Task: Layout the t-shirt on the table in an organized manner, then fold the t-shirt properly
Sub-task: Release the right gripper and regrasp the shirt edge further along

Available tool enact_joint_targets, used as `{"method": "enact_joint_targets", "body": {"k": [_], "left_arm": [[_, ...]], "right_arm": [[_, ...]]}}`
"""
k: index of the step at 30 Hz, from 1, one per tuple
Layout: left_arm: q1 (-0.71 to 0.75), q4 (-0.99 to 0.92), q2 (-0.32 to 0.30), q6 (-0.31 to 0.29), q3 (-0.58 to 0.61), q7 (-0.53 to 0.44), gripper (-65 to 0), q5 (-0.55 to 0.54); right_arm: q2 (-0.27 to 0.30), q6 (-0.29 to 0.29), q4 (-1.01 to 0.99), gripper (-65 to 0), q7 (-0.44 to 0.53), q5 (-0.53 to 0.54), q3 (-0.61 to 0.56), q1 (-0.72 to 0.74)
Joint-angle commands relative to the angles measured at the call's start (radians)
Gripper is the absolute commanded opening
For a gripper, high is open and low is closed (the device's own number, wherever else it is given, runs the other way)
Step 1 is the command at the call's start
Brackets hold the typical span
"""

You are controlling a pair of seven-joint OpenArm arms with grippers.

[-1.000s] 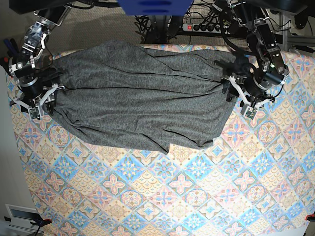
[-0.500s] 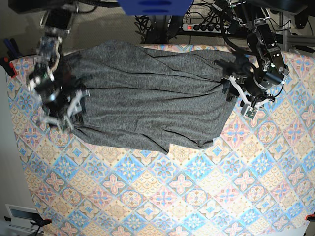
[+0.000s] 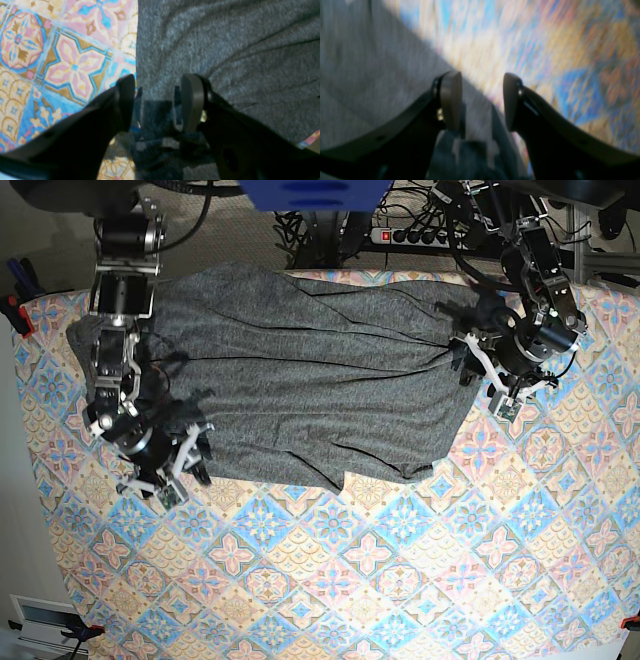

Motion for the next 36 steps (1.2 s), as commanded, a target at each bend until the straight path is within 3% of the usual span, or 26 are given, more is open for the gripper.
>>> {"method": "enact_joint_targets", "body": {"k": [1,10,14,26,28,34,36], "left_arm": [[-0.007,0.016,-0.009,0.002,-0.002,-0.016,-35.5,-0.013],[-0.007,0.016,-0.008,0.002,-0.002,-0.016,-35.5,-0.013],[-0.009,0.016,-0.003,0.002,-0.002,-0.016,-35.5,-0.013],[-0.012,0.016,-0.001,0.002,-0.002,-0.016,-35.5,-0.013],[-0.012,0.016,-0.001,0.002,-0.002,-0.016,-35.6,-0.013],[-0.010,0.016,-0.001,0.002,-0.002,-0.014,-35.6,-0.013],[-0.009,0.016,-0.001,0.002,-0.002,-0.014,-35.6,-0.013]], "right_arm": [[0.010,0.005,-0.016,-39.4,0.020,0.004,0.001,0.003],[0.018,0.005,-0.261,-39.4,0.142,-0.002,-0.078,0.076],[0.024,0.005,-0.356,-39.4,0.198,-0.063,-0.085,0.077],[0.026,0.005,-0.395,-39.8,0.228,-0.094,-0.090,0.091],[0.026,0.005,-0.393,-42.8,0.228,-0.094,-0.091,0.089],[0.026,0.005,-0.393,-64.3,0.225,-0.094,-0.090,0.089],[0.026,0.005,-0.390,-64.9,0.222,-0.094,-0.090,0.089]]}}
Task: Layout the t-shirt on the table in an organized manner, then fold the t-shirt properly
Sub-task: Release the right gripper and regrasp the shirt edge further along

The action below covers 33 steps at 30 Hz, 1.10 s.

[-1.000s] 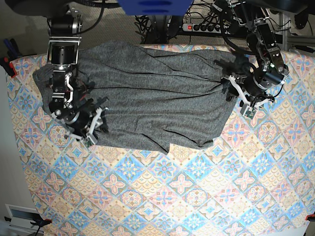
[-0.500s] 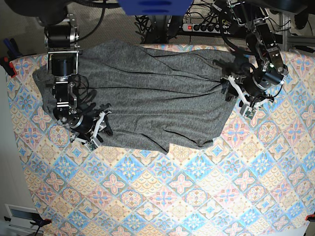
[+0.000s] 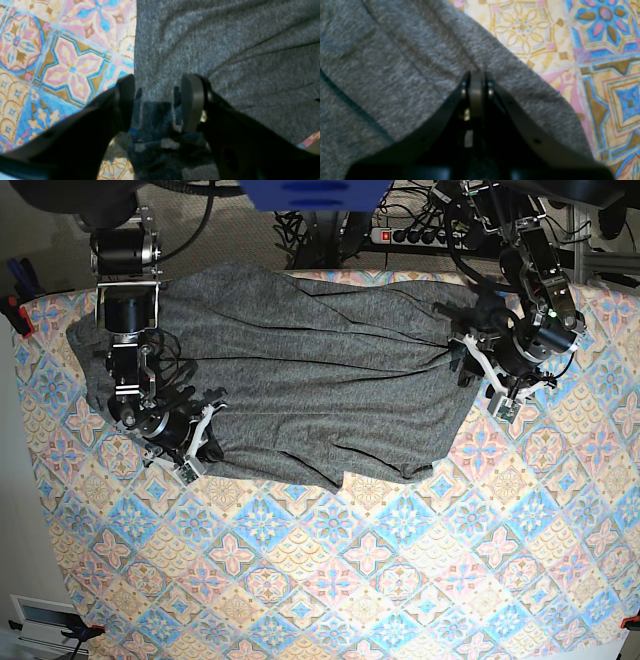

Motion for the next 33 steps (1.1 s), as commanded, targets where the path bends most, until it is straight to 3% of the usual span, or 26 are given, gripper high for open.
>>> {"method": "enact_joint_targets", "body": {"k": [1,23,33], "left_arm": [[-0.008,0.016,-0.010,0.002,-0.002,-0.015,-35.6,-0.013],[-0.006,0.016,-0.008,0.002,0.000,-0.015,-35.6,-0.013],[-0.006,0.016,-0.008,0.002,0.000,-0.015,-35.6,-0.013]], "right_arm": [[0.012,-0.001,0.019,-64.2,-0.009,-0.009,0.005,0.018],[0.010,-0.008,0.462,-65.0,-0.012,-0.009,0.083,-0.030],[0.004,-0.008,0.720,-65.0,-0.012,-0.009,0.074,-0.223]]}}
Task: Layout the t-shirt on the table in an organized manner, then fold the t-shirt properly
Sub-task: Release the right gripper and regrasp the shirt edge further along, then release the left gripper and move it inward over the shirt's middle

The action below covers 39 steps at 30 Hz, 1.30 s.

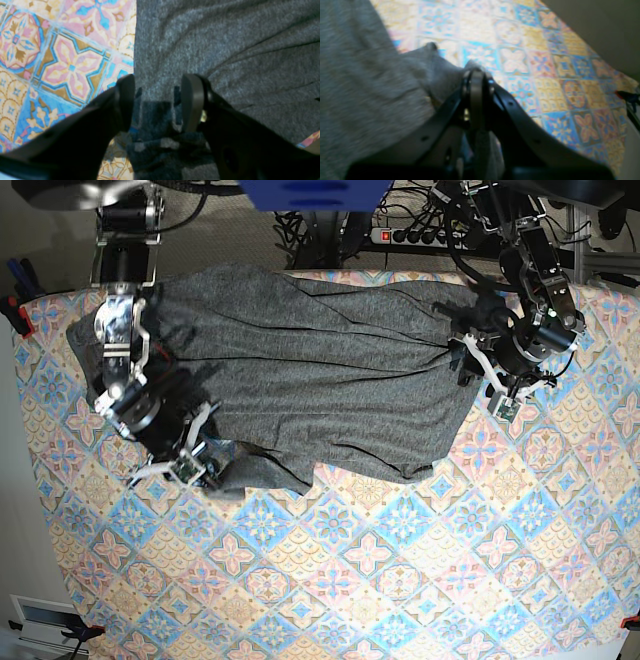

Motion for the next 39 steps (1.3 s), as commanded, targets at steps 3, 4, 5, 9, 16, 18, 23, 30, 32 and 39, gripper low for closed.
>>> {"method": "enact_joint_targets", "body": {"k": [3,4,5,9,16,18,23,30,32,39], "left_arm": [[-0.009,0.016,-0.009,0.002,-0.001,-0.015,-35.6,-0.013],[-0.009,0.016,-0.009,0.002,0.005,-0.015,-35.6,-0.013],[-0.009,0.016,-0.009,0.002,0.019,-0.016,-35.6,-0.013],[-0.009,0.016,-0.010,0.002,0.086,-0.016,-35.6,-0.013],[-0.009,0.016,-0.010,0.002,0.126,-0.016,-35.6,-0.014],[-0.009,0.016,-0.010,0.002,0.122,-0.016,-35.6,-0.014],[-0.007,0.016,-0.012,0.002,0.119,-0.016,-35.6,-0.014],[0.007,0.017,-0.012,0.002,0.119,-0.016,-35.6,-0.014],[0.007,0.017,-0.012,0.002,0.119,-0.016,-35.6,-0.014],[0.007,0.019,-0.012,0.002,0.122,-0.016,-35.6,-0.014]], "right_arm": [[0.009,-0.006,0.053,-65.0,0.028,0.017,0.003,-0.039],[0.009,-0.006,0.067,-65.0,0.028,0.015,0.003,-0.065],[0.009,-0.006,0.082,-65.0,0.028,0.015,0.002,-0.088],[0.009,-0.006,0.145,-65.0,0.028,0.015,-0.070,-0.152],[0.009,-0.006,0.207,-65.0,0.028,0.015,-0.238,-0.170],[0.009,-0.006,0.210,-65.0,0.028,0.015,-0.278,-0.170],[0.009,-0.006,0.210,-65.0,0.028,0.014,-0.417,-0.170],[0.014,-0.006,0.201,-65.0,-0.031,-0.084,-0.597,-0.164],[0.011,-0.006,0.191,-65.0,-0.068,-0.189,-0.626,-0.163],[-0.114,-0.006,0.147,-53.6,-0.150,-0.491,-0.632,-0.170]]}}
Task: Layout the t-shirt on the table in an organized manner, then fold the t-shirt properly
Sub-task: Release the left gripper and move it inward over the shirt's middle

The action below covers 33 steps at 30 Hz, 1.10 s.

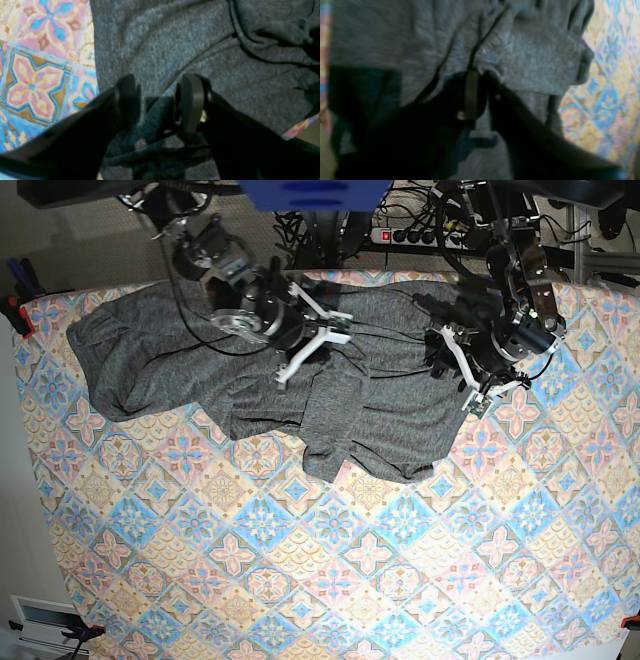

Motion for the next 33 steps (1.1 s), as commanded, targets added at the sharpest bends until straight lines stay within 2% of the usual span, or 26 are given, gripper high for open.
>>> {"method": "enact_joint_targets", "body": {"k": [1,7,12,17,23,27,30,33], "left_arm": [[-0.009,0.019,-0.009,0.002,0.000,-0.016,-35.6,-0.016],[-0.015,0.020,-0.007,0.002,0.003,-0.016,-35.6,-0.016],[-0.018,0.022,-0.007,0.002,0.003,-0.016,-35.6,-0.017],[-0.018,0.022,-0.007,0.002,0.003,-0.016,-35.6,-0.017],[-0.032,0.039,-0.007,0.002,0.003,-0.016,-36.1,-0.014],[-0.064,0.080,-0.007,0.002,0.011,-0.015,-42.1,-0.014],[-0.124,0.082,-0.007,0.002,0.059,-0.007,-47.9,-0.016],[-0.216,0.082,-0.003,0.002,0.151,0.068,-50.1,-0.023]], "right_arm": [[-0.028,-0.008,0.023,-50.7,0.029,-0.010,-0.001,0.013],[-0.031,-0.005,0.029,-37.5,0.030,-0.027,-0.001,0.013],[-0.032,-0.005,0.077,-35.4,0.030,-0.027,0.036,0.013],[-0.034,-0.005,0.086,-35.4,0.030,-0.016,0.188,0.013],[-0.035,-0.005,0.089,-35.4,0.030,0.174,0.435,0.021],[-0.035,-0.005,0.089,-35.4,0.030,0.270,0.610,0.023],[-0.035,-0.005,0.086,-35.4,0.027,0.304,0.697,0.027],[-0.035,-0.005,0.086,-35.4,0.027,0.303,0.754,0.056]]}}
